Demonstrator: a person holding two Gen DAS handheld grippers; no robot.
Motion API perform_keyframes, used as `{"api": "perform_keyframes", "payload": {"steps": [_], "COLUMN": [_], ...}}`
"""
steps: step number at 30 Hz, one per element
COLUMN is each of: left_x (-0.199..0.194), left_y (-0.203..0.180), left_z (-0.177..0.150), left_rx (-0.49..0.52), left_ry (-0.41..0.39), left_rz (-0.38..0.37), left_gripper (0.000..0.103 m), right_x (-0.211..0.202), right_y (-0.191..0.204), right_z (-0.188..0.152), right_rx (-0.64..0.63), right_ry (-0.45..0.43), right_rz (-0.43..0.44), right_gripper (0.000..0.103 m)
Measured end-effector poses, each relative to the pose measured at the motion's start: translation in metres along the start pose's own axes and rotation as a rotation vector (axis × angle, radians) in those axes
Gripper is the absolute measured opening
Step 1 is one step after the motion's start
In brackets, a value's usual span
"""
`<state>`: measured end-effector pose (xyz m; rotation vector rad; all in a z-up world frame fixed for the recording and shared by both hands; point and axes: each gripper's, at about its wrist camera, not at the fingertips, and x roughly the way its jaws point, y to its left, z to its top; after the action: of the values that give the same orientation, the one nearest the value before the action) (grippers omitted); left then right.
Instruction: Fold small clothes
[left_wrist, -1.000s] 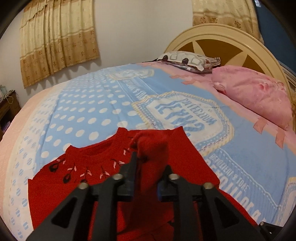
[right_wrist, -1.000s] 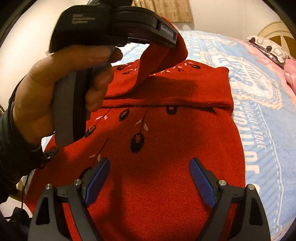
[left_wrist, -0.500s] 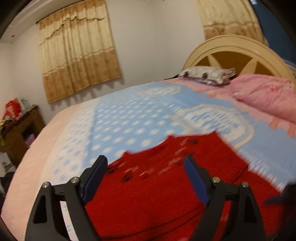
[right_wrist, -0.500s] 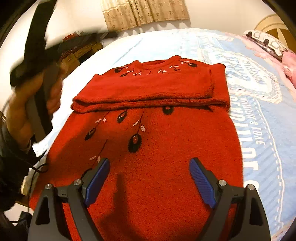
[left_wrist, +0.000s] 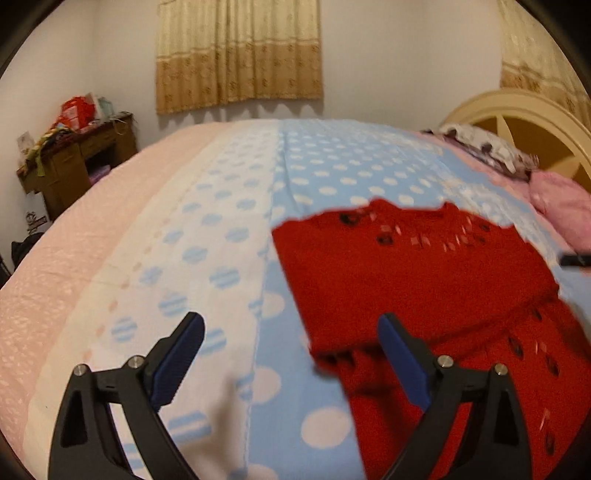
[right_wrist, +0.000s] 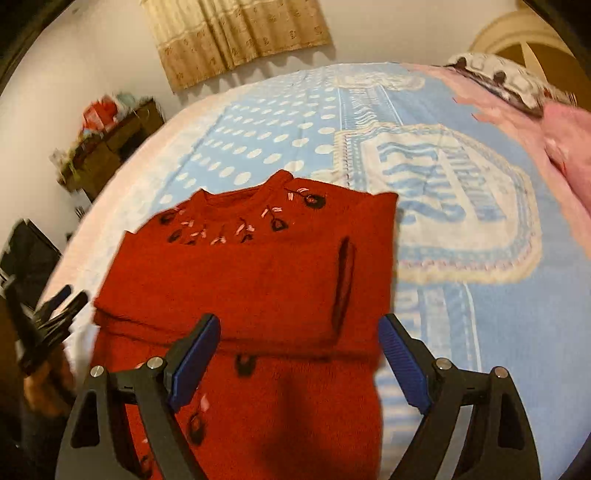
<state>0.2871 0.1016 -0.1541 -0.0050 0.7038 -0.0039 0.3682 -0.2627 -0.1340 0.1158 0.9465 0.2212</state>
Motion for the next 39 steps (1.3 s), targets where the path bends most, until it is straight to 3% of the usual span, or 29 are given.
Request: {"api": "perform_keyframes", "payload": {"steps": [4, 5, 7, 9, 12, 15, 19, 23, 26, 29, 35, 39], "left_x": [-0.001, 0.000, 0.009, 0.026, 0.032, 0.028, 0.042, 0.037, 0.035, 0.020, -0.030, -0.029], "left_y": [-0.011, -0.011, -0.019, -0.022, -0.007, 0.017, 0.031, 0.020, 0.025, 0.028, 0.019, 0.018], "left_z": [-0.006, -0.006, -0.009, -0.013, -0.013, -0.012, -0.019, -0.021, -0.021, -0.019, -0.013, 0.013], "left_rx": [0.068, 0.083, 0.126, 0.138, 0.059, -0.067, -0.163, -0.112, -0.136, -0.148, -0.039, -0.037], "left_ry": [0.003, 0.008, 0.058, 0.136, 0.166, 0.152, 0.215, 0.212, 0.219, 0.209, 0.081, 0.036], "left_rz": [-0.042, -0.046, -0.049, -0.003, -0.011, -0.004, -0.027, -0.001, -0.024, -0.018, 0.070, 0.096], "left_gripper": [0.098, 0.103, 0.103, 0.103, 0.103, 0.103, 0.103, 0.103, 0.103, 0.103, 0.103, 0.103], "right_x": [0.024, 0.030, 0.042, 0.047, 0.038, 0.020, 0.020, 0.036, 0.036, 0.030, 0.007, 0.012], "right_y": [-0.002, -0.003, -0.004, -0.001, 0.003, 0.002, -0.007, -0.027, -0.031, -0.028, -0.001, 0.027], "right_z": [0.007, 0.007, 0.006, 0.004, 0.003, 0.004, 0.001, -0.006, -0.010, -0.011, -0.002, 0.009], "right_rx": [0.005, 0.008, 0.015, -0.017, -0.057, -0.084, -0.085, 0.001, 0.020, -0.001, -0.138, -0.204], "right_ry": [0.027, 0.042, 0.062, 0.065, 0.019, -0.035, -0.024, 0.022, 0.017, 0.013, -0.045, -0.061], "right_rz": [-0.027, -0.030, -0.033, -0.056, -0.104, -0.139, -0.157, -0.151, -0.141, -0.144, -0.199, -0.142], "right_gripper": [0.060, 0.057, 0.028, 0.013, 0.005, 0.004, 0.004, 0.004, 0.005, 0.005, 0.006, 0.006]}}
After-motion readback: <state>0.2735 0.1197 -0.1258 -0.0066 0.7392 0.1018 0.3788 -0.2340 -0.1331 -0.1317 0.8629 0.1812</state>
